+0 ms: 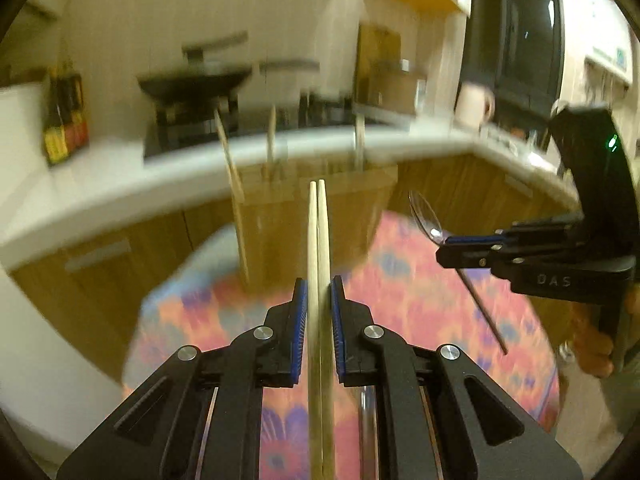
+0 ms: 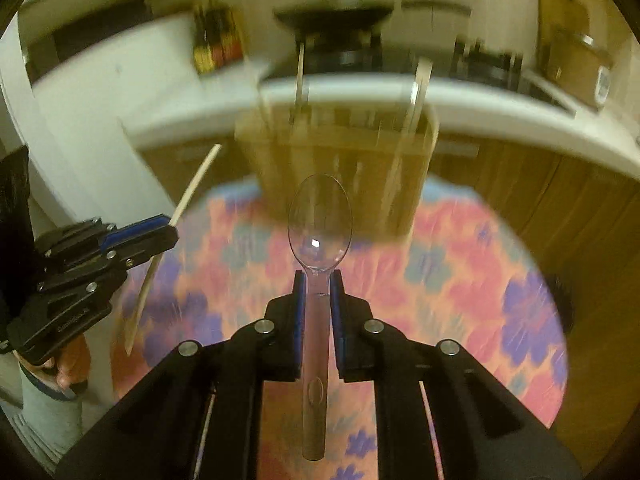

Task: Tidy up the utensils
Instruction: 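Carry the spoon and chopsticks over the tan basket and open both tools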

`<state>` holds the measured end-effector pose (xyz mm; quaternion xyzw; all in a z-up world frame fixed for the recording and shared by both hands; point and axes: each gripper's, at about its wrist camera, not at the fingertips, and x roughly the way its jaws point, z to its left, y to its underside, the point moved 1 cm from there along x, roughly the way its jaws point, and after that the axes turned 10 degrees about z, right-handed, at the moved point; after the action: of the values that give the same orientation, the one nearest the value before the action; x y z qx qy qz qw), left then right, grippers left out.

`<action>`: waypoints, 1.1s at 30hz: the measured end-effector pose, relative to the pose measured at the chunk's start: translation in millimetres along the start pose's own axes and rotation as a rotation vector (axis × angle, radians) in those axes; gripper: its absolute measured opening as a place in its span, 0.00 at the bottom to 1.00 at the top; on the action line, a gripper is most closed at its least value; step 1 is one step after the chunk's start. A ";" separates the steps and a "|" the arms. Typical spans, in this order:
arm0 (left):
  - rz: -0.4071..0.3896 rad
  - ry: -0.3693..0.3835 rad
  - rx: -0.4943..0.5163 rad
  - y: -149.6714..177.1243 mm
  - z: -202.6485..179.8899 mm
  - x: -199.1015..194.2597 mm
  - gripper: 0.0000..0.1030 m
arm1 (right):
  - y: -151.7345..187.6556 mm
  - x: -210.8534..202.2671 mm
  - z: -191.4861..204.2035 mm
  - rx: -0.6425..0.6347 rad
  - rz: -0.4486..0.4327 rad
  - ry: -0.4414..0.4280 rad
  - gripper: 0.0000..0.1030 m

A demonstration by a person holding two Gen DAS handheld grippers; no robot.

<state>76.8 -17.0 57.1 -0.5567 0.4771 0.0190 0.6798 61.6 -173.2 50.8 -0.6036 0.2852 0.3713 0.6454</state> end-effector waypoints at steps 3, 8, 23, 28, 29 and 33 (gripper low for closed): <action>-0.096 0.006 -0.028 -40.4 6.3 -7.6 0.10 | -29.3 -17.0 -5.6 0.014 -0.099 0.012 0.09; -0.220 0.049 -0.087 -100.1 22.7 -1.0 0.10 | -81.6 -31.5 -16.6 0.041 -0.244 -0.014 0.09; -0.377 -0.059 -0.091 -157.4 46.1 73.8 0.10 | -149.5 30.3 -31.6 0.175 -0.475 0.023 0.09; -0.435 -0.034 -0.146 -142.0 54.4 80.8 0.10 | -141.3 43.3 -36.8 0.204 -0.521 0.011 0.10; -0.435 -0.035 -0.143 -137.9 53.9 82.2 0.11 | -139.7 44.4 -37.1 0.203 -0.520 0.010 0.10; -0.420 -0.023 -0.143 -121.1 55.2 75.6 0.23 | -129.6 43.5 -33.1 0.178 -0.495 -0.004 0.32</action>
<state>220.1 -58.4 91.8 -0.6905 0.3401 -0.0829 0.6330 195.5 -199.5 85.2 -0.5951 0.1592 0.1765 0.7677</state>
